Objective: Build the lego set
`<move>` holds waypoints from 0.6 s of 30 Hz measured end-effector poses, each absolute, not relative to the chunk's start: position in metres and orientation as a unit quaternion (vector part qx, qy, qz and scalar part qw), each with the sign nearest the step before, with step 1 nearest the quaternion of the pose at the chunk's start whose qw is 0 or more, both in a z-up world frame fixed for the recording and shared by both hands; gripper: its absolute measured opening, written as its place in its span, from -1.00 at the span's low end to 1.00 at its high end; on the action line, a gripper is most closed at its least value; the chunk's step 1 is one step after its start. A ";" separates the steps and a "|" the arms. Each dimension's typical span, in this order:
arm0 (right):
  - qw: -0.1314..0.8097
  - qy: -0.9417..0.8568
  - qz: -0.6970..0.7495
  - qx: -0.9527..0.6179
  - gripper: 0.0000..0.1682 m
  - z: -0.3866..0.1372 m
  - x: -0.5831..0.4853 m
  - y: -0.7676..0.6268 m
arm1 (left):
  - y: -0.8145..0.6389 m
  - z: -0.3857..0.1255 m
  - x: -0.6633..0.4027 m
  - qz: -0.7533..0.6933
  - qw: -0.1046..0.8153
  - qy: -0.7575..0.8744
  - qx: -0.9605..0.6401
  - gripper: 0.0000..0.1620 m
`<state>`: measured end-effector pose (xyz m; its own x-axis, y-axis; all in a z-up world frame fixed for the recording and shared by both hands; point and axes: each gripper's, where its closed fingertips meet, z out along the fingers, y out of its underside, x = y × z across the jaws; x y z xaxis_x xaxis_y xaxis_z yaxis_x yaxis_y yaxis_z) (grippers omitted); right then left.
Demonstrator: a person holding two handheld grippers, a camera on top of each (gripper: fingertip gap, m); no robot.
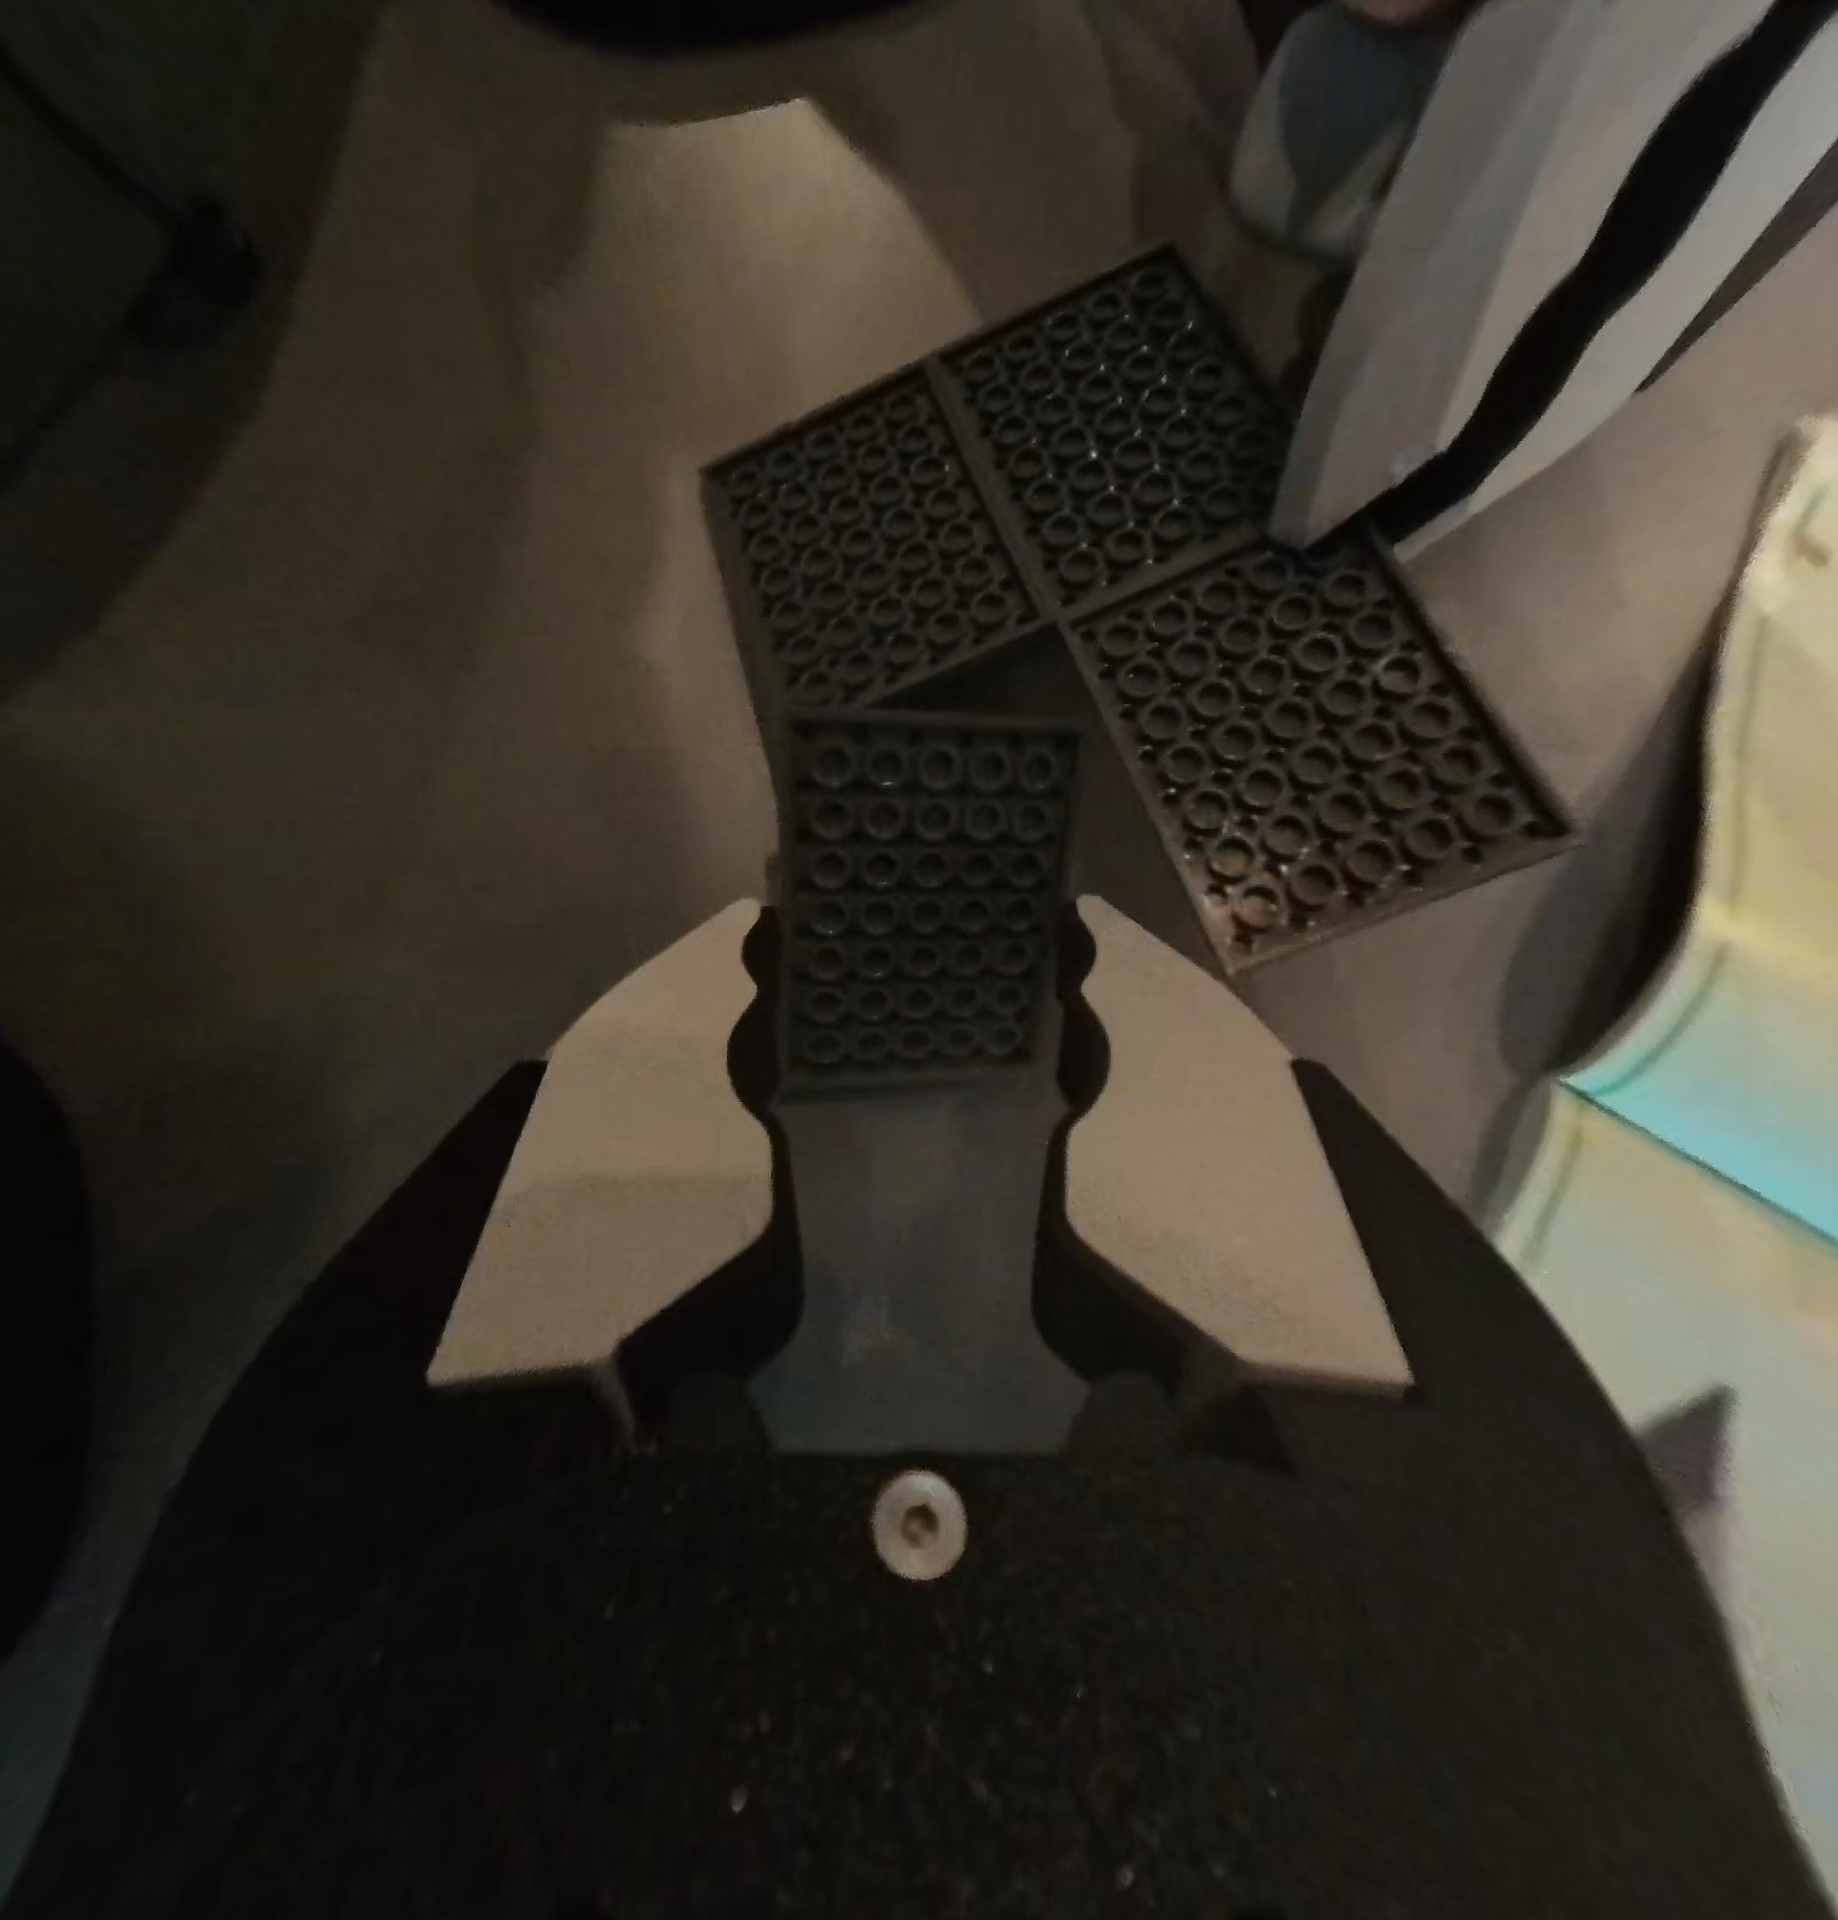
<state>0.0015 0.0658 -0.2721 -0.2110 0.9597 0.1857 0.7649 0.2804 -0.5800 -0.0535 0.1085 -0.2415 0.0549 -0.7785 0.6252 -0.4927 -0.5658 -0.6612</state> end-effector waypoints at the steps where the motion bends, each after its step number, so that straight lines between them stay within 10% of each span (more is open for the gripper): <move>1: 0.265 -0.764 0.167 -0.564 -0.39 -0.269 0.004 0.065 | 0.109 -0.242 -0.054 -0.524 0.135 0.441 -0.716 -0.89; 18: 0.223 -0.891 -0.090 -0.386 -0.39 -0.267 -0.028 0.063 | 0.109 -0.255 -0.055 -0.525 0.114 0.383 -0.751 -0.89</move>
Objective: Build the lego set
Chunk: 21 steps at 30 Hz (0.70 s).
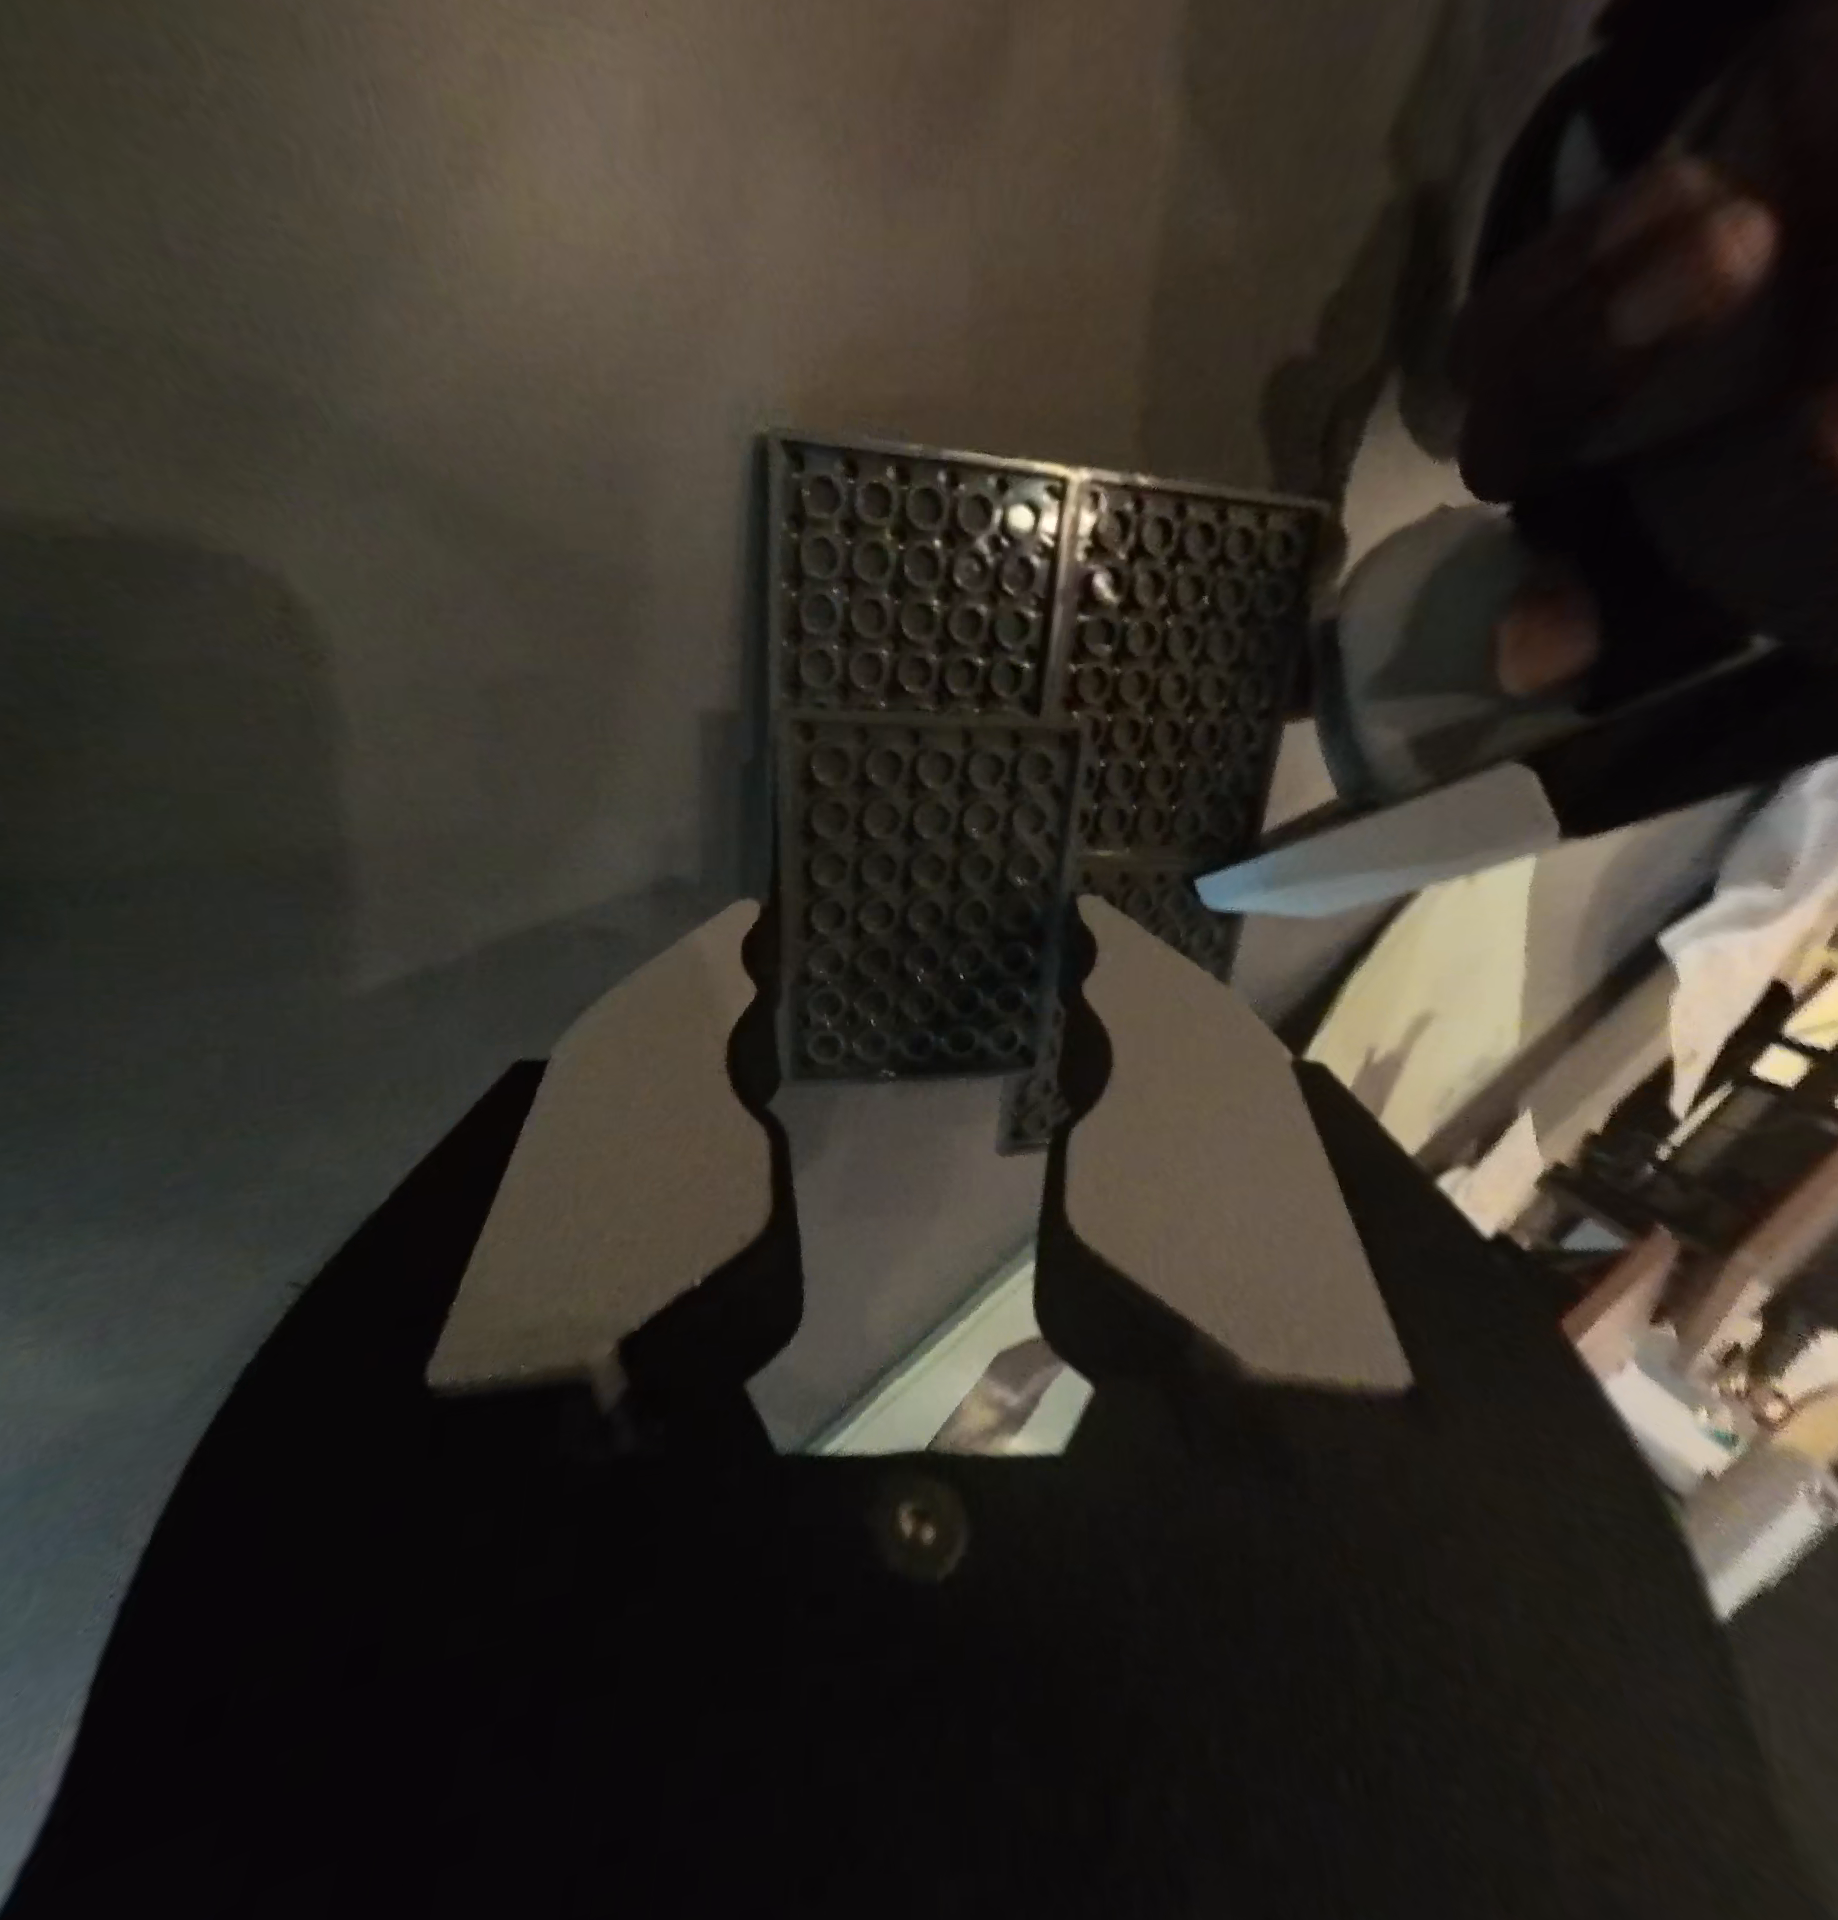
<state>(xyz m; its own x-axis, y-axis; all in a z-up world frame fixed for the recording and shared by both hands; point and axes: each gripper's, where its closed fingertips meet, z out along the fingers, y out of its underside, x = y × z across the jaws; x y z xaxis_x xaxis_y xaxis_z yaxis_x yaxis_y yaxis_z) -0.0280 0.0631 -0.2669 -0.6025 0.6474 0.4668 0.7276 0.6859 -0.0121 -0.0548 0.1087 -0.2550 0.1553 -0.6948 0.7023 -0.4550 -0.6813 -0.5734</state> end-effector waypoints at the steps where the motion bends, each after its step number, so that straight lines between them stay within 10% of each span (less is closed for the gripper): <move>1: 0.221 -0.894 -0.087 -0.380 -0.39 -0.267 -0.031 0.062 | 0.109 -0.256 -0.056 -0.525 0.115 0.381 -0.752 -0.89; 13: 0.239 -0.857 -0.070 -0.451 -0.18 -0.244 -0.029 0.069 | 0.109 -0.261 -0.057 -0.531 0.112 0.364 -0.757 -0.89; 21: 0.251 -0.487 0.286 -0.787 -0.23 -0.250 0.013 0.041 | 0.111 -0.255 -0.058 -0.548 0.137 0.345 -0.750 -0.89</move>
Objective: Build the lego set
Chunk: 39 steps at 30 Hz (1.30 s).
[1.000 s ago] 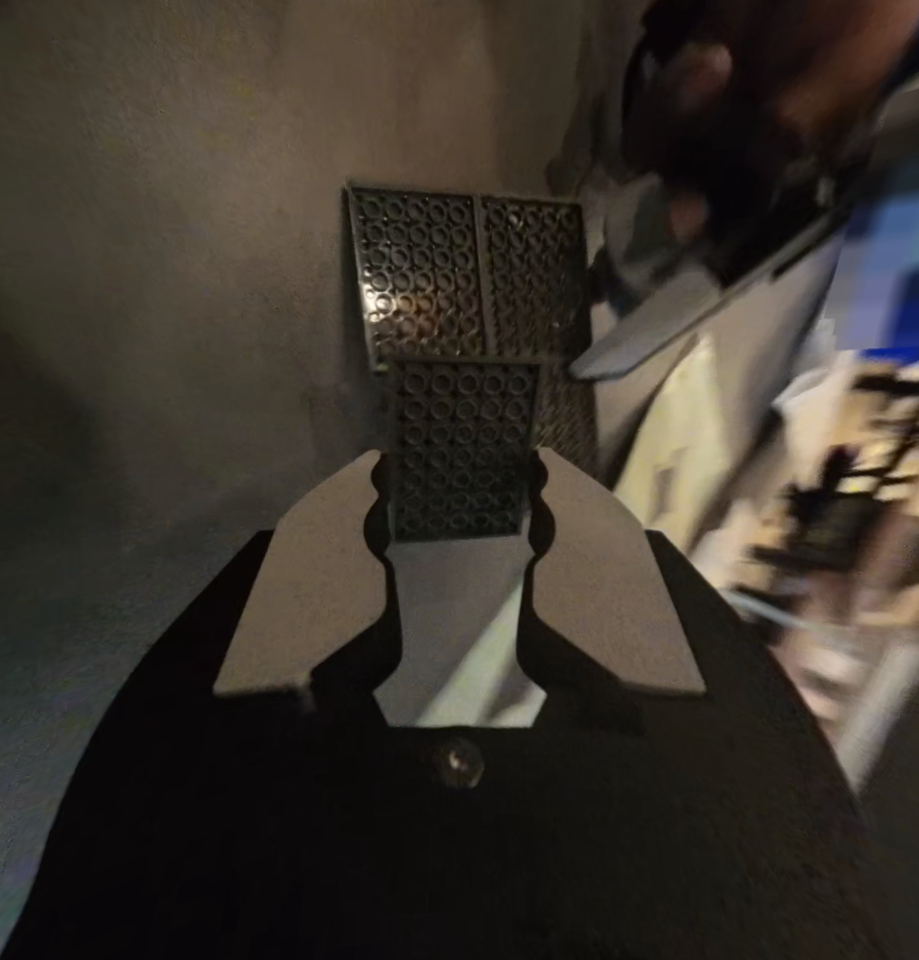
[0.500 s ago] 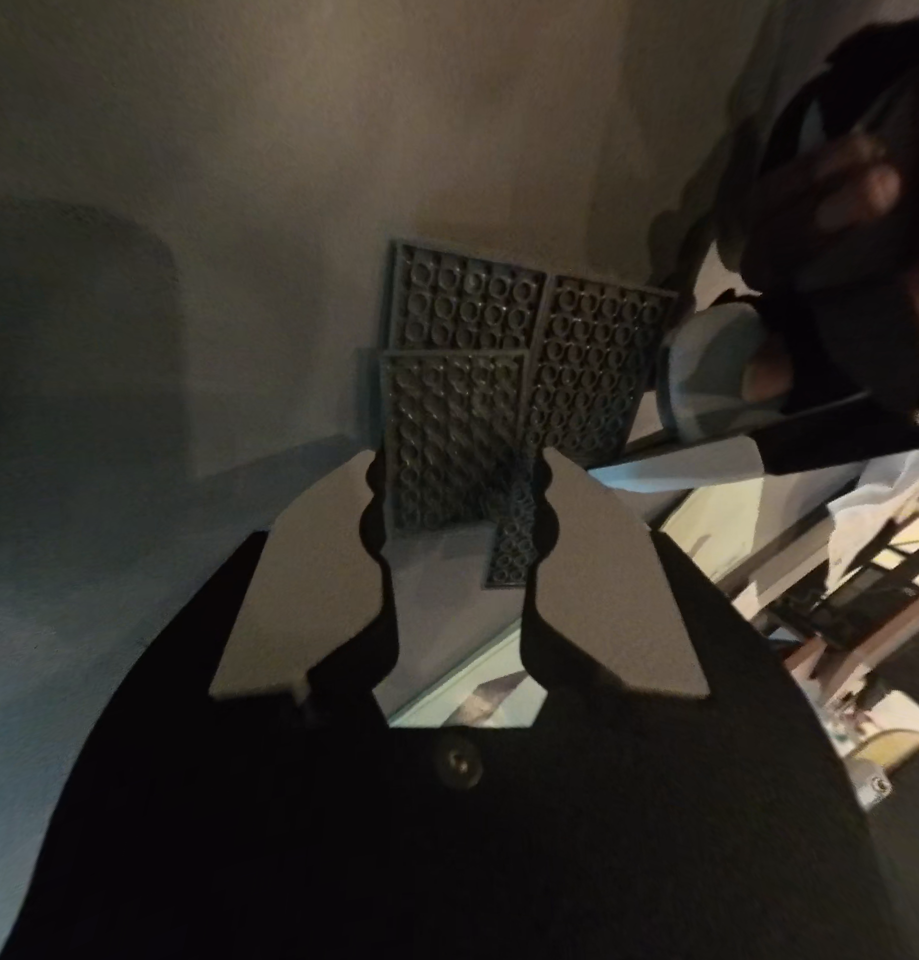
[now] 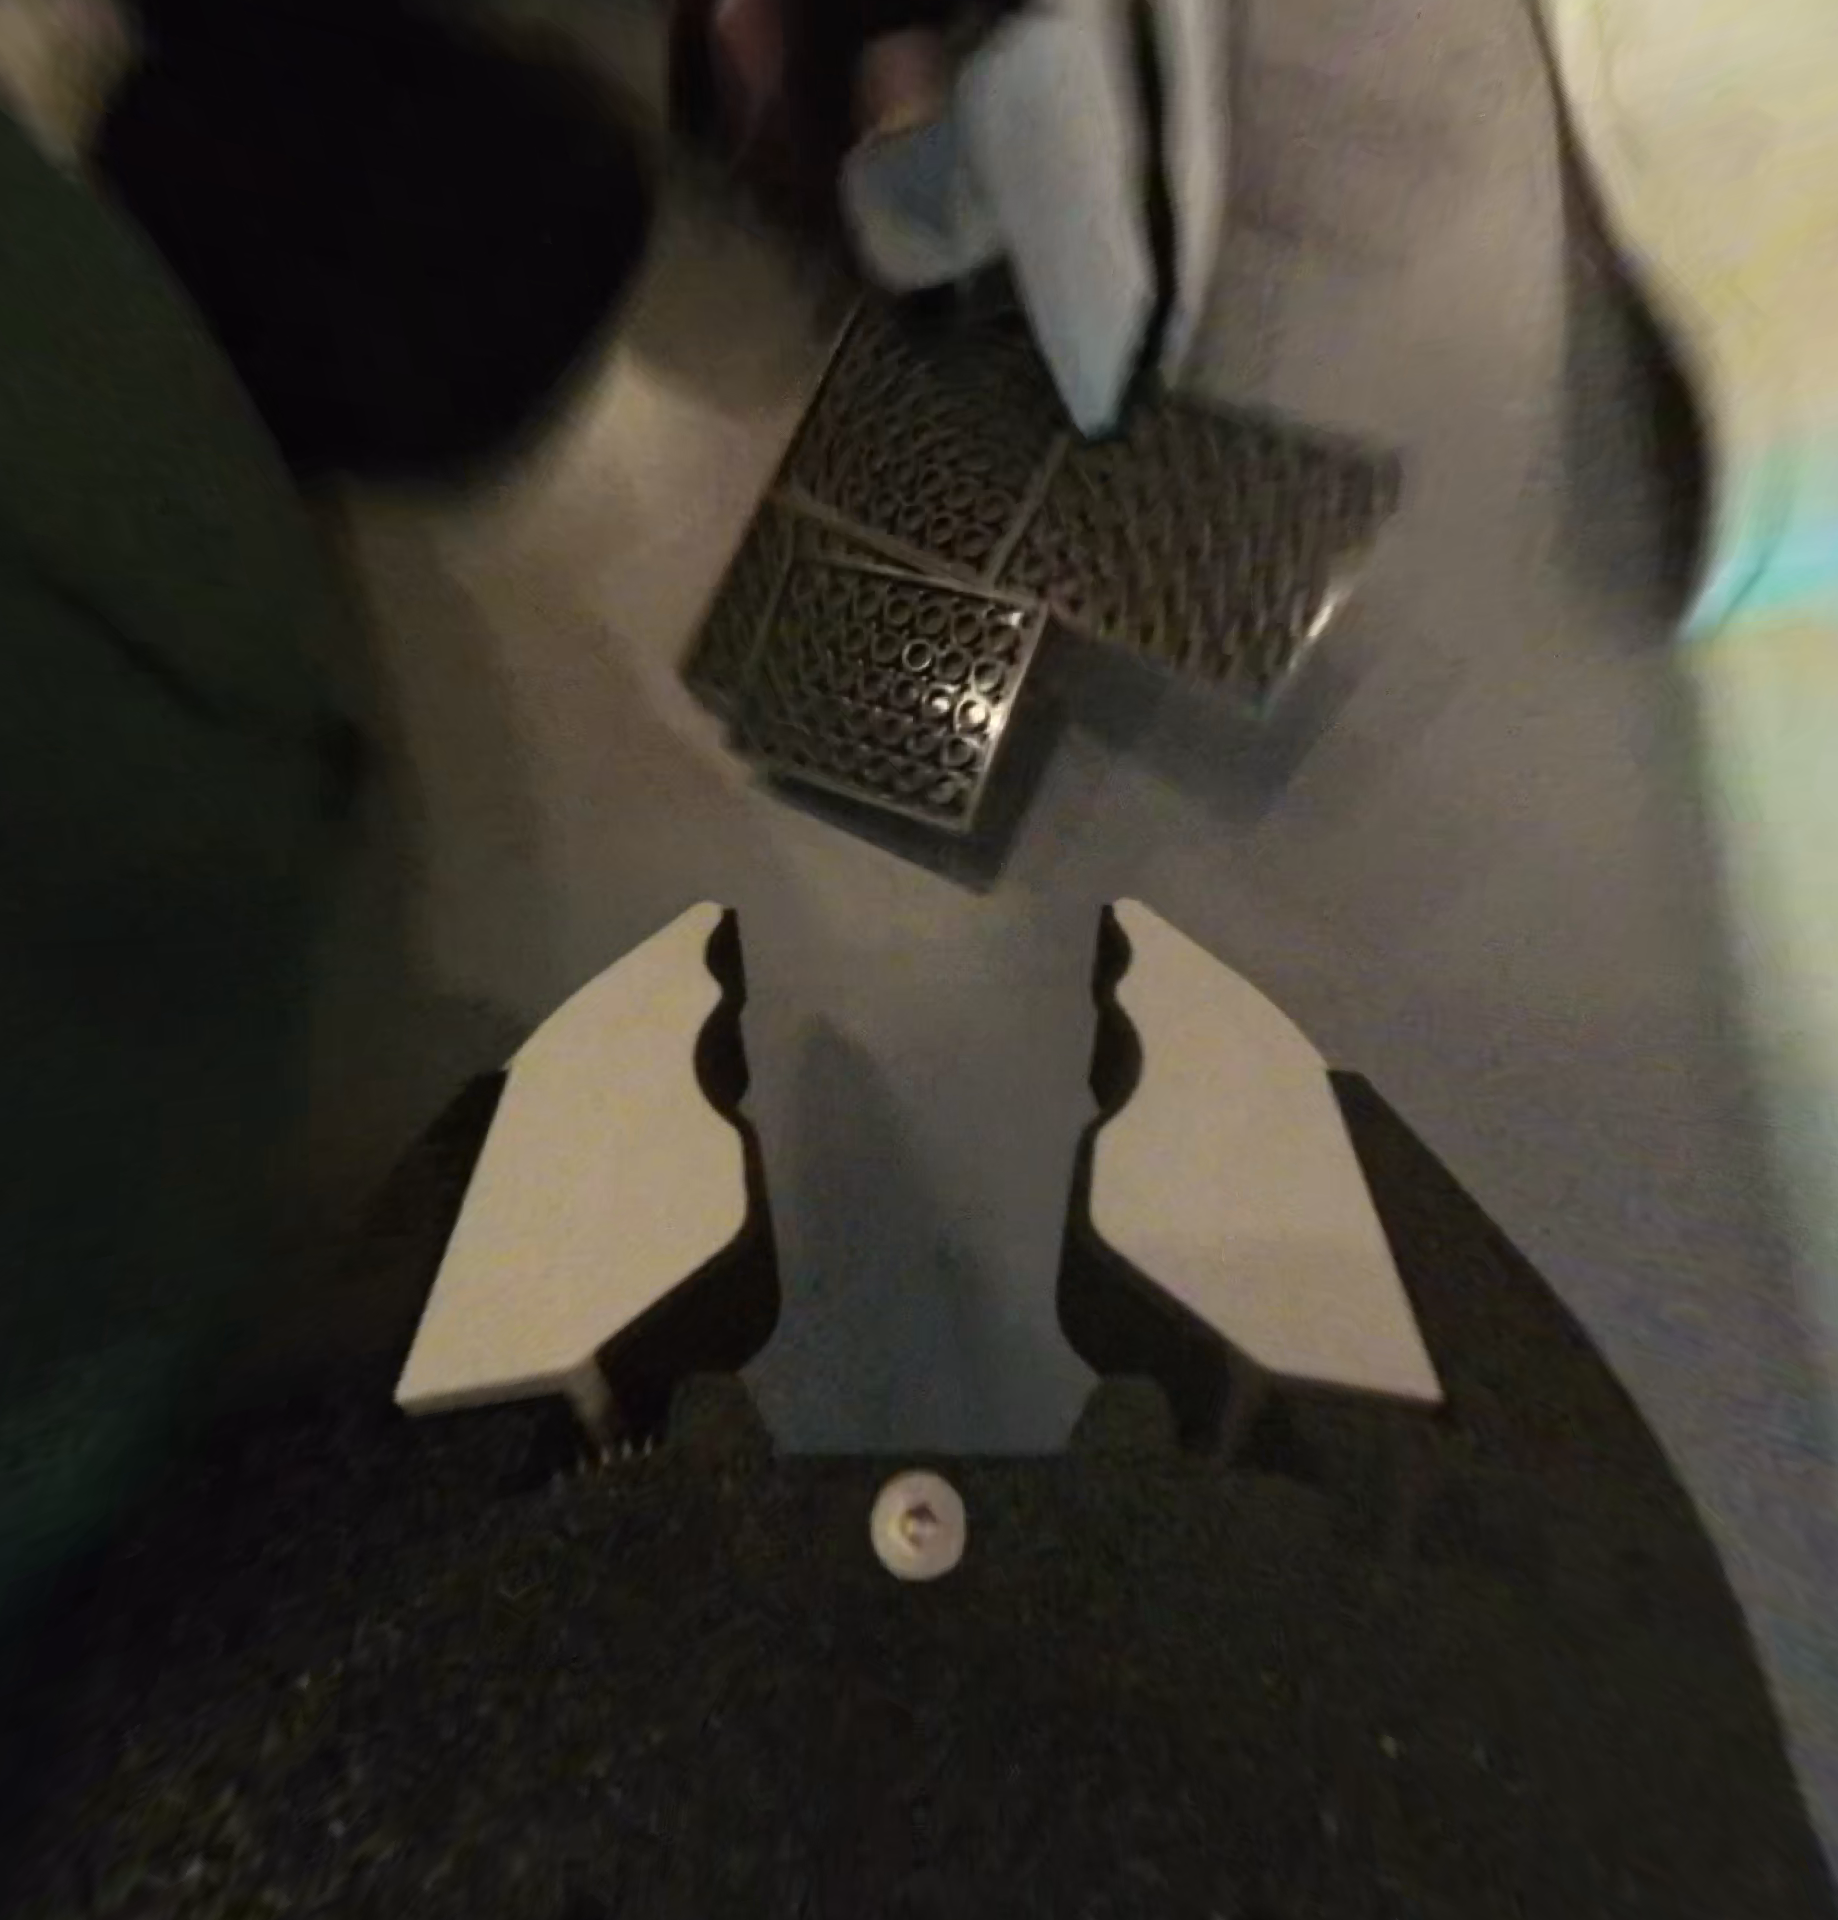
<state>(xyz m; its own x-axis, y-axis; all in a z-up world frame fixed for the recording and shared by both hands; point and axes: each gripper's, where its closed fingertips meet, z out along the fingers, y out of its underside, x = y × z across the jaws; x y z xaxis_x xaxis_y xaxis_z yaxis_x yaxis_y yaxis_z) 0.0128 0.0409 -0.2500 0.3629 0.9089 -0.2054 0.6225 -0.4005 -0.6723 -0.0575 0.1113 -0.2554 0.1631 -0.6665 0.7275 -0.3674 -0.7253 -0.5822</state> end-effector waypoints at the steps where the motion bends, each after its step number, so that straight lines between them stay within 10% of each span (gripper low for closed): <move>1: 0.245 -0.439 0.332 -0.798 -0.25 -0.252 0.010 0.036 | 0.110 -0.253 -0.057 -0.554 0.142 0.343 -0.745 -0.89; 24: 0.104 -0.372 0.525 -0.758 -0.86 -0.253 -0.038 0.032 | 0.093 -0.225 -0.051 -0.614 0.174 0.367 -0.677 -0.88; 39: 0.047 -0.451 0.548 -0.702 -0.88 -0.230 -0.019 0.026 | 0.051 -0.241 -0.050 -0.560 0.101 0.502 -0.652 -0.43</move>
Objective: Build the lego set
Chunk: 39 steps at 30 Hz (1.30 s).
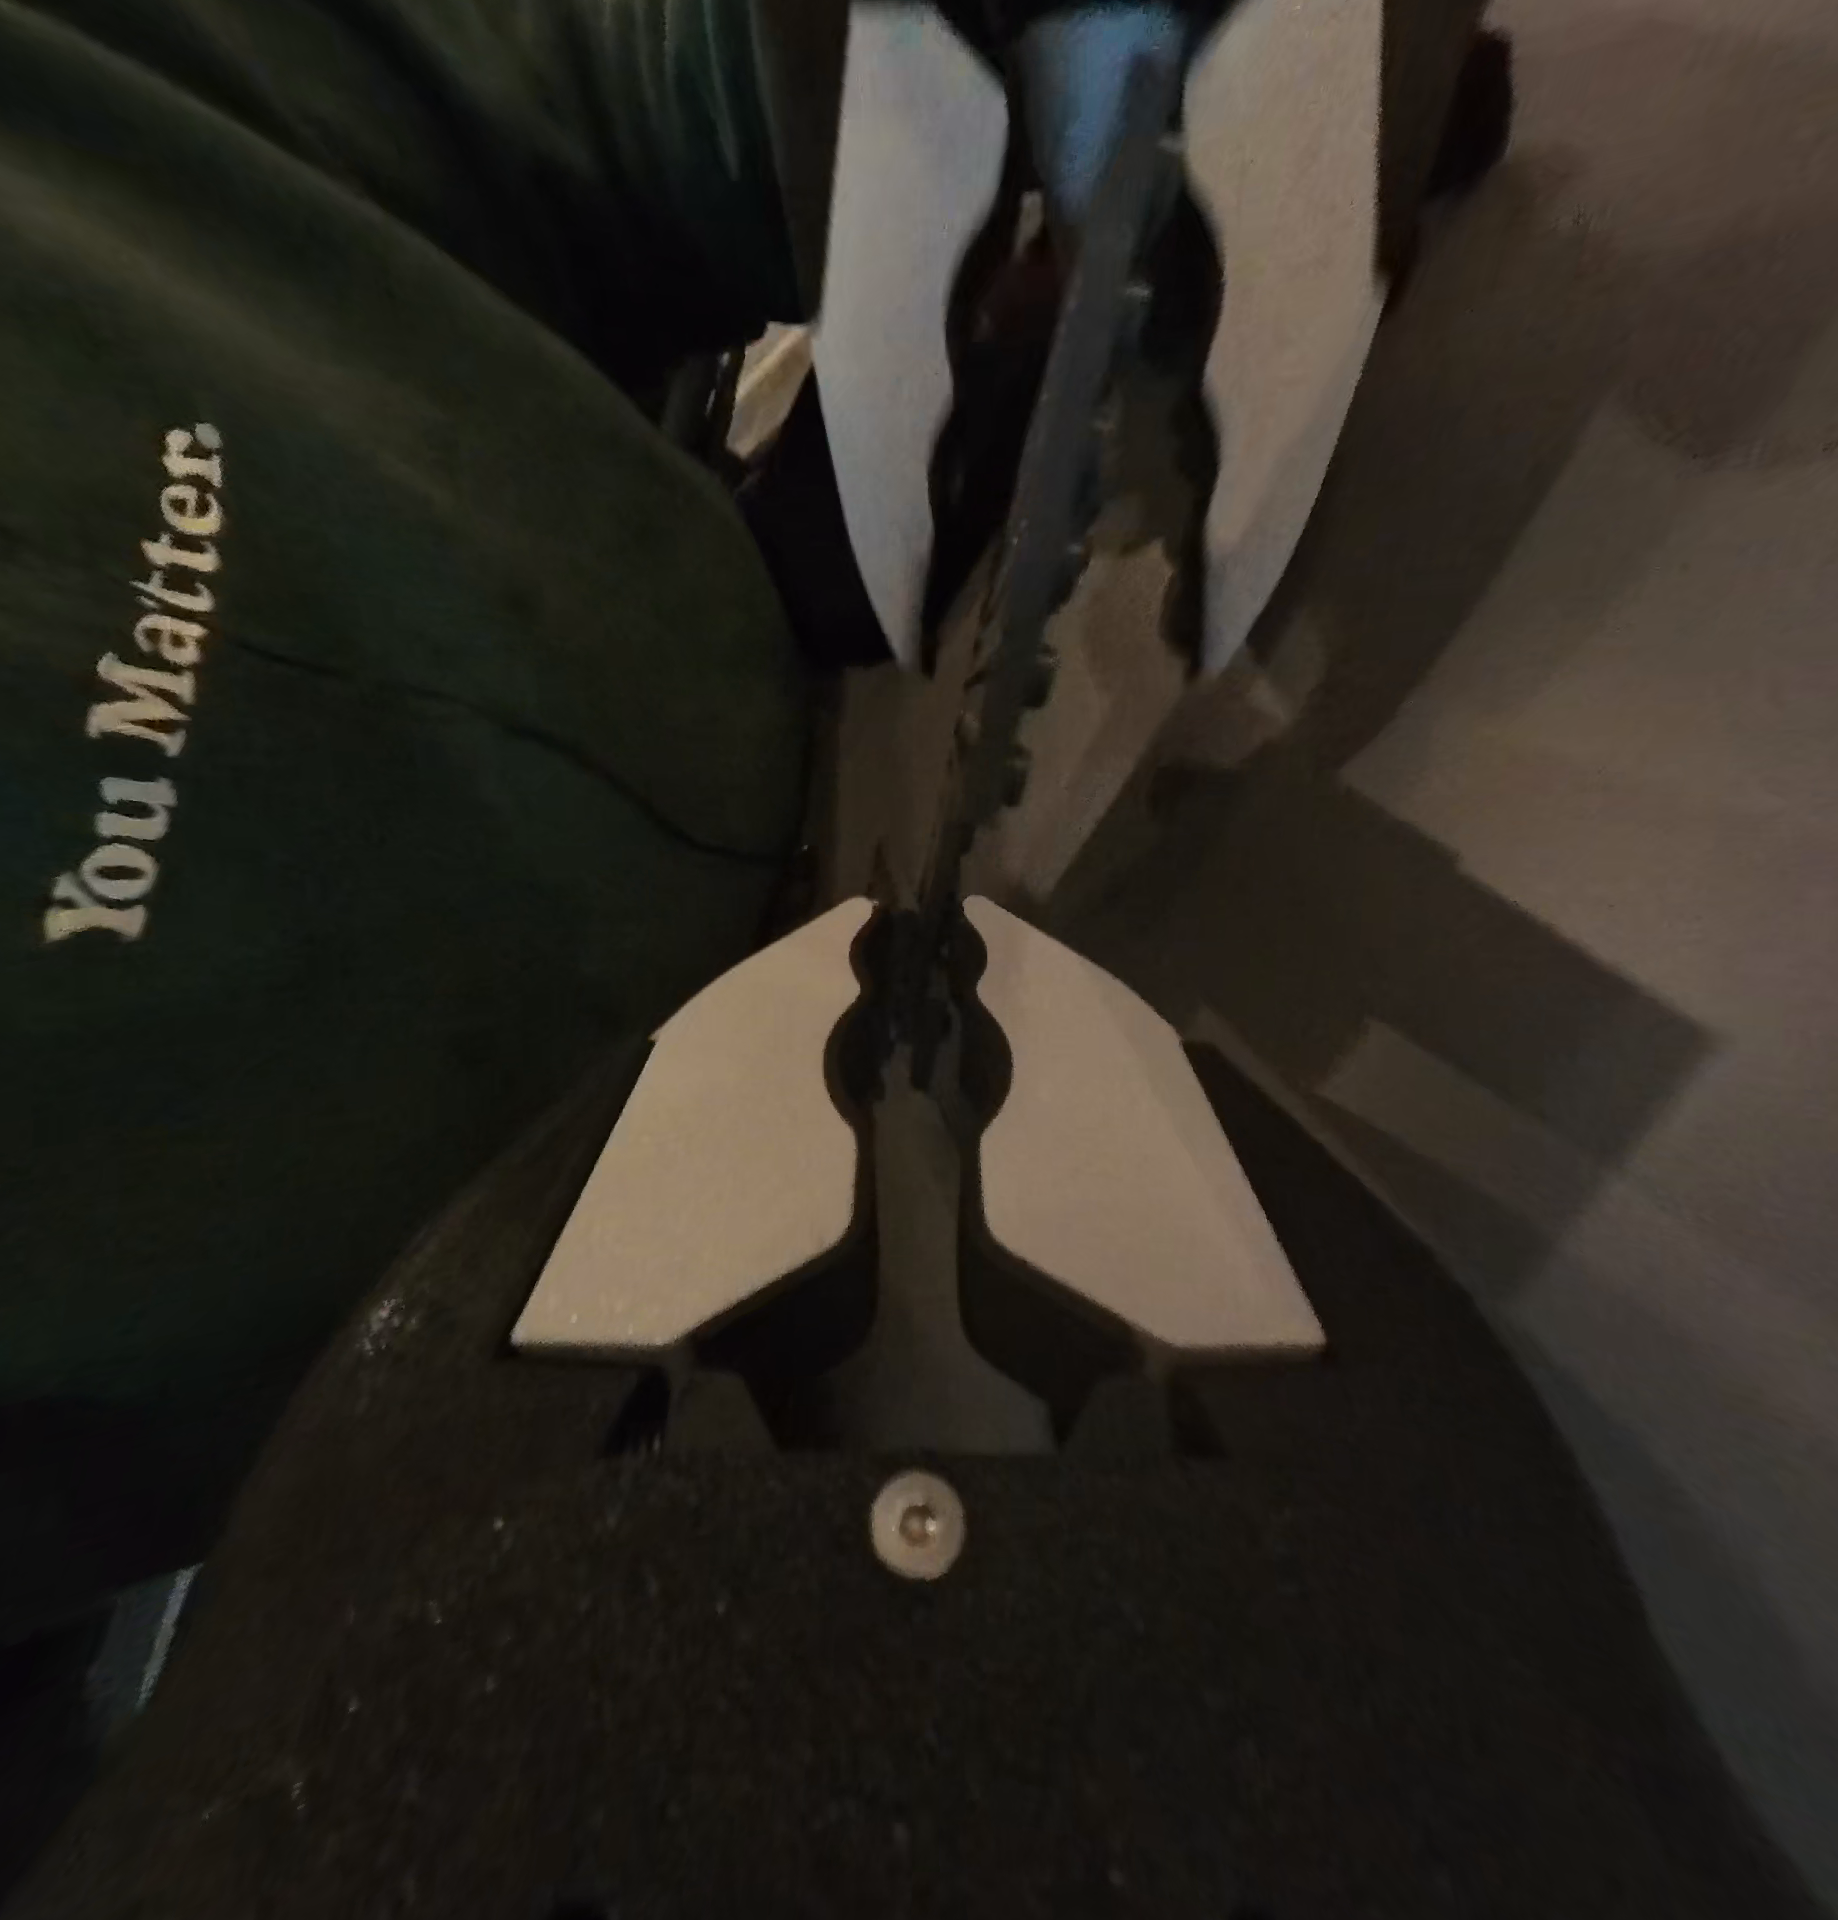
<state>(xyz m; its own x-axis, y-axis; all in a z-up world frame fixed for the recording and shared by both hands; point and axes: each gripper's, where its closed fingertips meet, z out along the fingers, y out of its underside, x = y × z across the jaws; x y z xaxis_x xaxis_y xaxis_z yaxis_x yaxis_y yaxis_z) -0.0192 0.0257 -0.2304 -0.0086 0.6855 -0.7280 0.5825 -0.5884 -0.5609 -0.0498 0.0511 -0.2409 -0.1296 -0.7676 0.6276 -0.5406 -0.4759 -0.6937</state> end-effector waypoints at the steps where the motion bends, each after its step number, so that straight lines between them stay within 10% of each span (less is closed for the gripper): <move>1: 0.040 -0.453 0.549 -0.701 -0.88 -0.228 -0.020 0.026 | 0.046 -0.241 -0.046 -0.565 0.094 0.501 -0.649 -0.50; 4: 0.022 -0.468 0.530 -0.706 -0.88 -0.227 -0.017 0.027 | 0.034 -0.235 -0.038 -0.595 0.063 0.481 -0.641 -0.81; 21: 0.092 -0.451 0.557 -0.692 -0.63 -0.163 -0.012 0.062 | 0.036 -0.205 -0.031 -0.730 0.003 0.227 -0.644 -0.82; 30: 0.143 -0.478 0.465 -0.731 -0.57 -0.224 0.039 0.038 | 0.045 -0.222 -0.036 -0.681 0.039 0.252 -0.686 -0.82; 39: 0.248 -0.507 0.176 -0.807 0.04 -0.280 0.010 0.002 | 0.068 -0.221 -0.051 -0.636 0.124 0.269 -0.712 -0.82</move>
<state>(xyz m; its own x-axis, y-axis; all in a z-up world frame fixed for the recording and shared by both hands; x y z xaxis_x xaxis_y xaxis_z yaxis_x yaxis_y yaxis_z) 0.0101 0.0025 -0.2804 0.4243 0.9050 -0.0314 0.7306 -0.3626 -0.5785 -0.0508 0.0685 -0.2210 0.0451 -0.5418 0.8393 -0.2249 -0.8241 -0.5199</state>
